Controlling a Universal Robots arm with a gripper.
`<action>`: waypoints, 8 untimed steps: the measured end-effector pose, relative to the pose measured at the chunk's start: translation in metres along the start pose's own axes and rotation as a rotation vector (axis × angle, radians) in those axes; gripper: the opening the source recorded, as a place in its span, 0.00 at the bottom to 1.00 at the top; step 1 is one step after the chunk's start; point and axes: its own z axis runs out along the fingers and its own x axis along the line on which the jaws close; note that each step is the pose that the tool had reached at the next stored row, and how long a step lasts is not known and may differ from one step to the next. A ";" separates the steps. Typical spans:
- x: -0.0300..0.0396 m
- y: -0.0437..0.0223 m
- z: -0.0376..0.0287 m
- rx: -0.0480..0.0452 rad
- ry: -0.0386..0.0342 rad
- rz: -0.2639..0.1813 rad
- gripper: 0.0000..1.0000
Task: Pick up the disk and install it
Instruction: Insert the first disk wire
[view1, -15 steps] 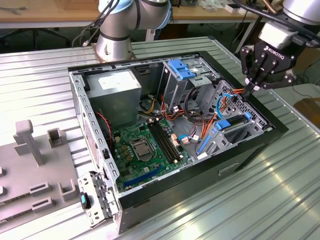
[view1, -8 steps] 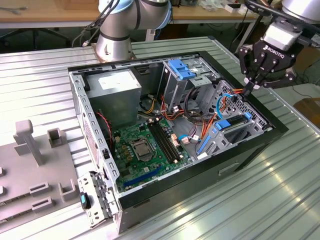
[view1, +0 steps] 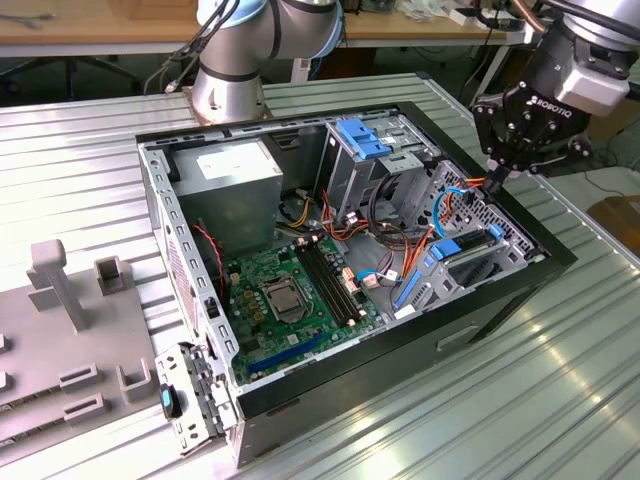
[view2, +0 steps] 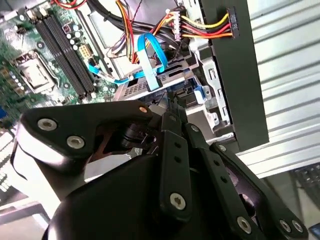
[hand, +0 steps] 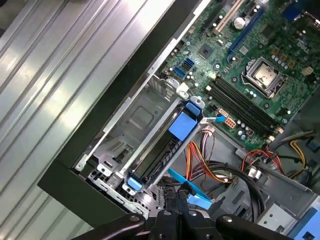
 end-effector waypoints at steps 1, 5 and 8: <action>0.0005 -0.0026 0.0002 -0.0011 0.0010 -0.003 0.11; 0.0020 -0.0148 0.0007 -0.0032 0.0030 -0.026 0.11; 0.0020 -0.0149 0.0012 -0.0028 0.0006 -0.102 0.11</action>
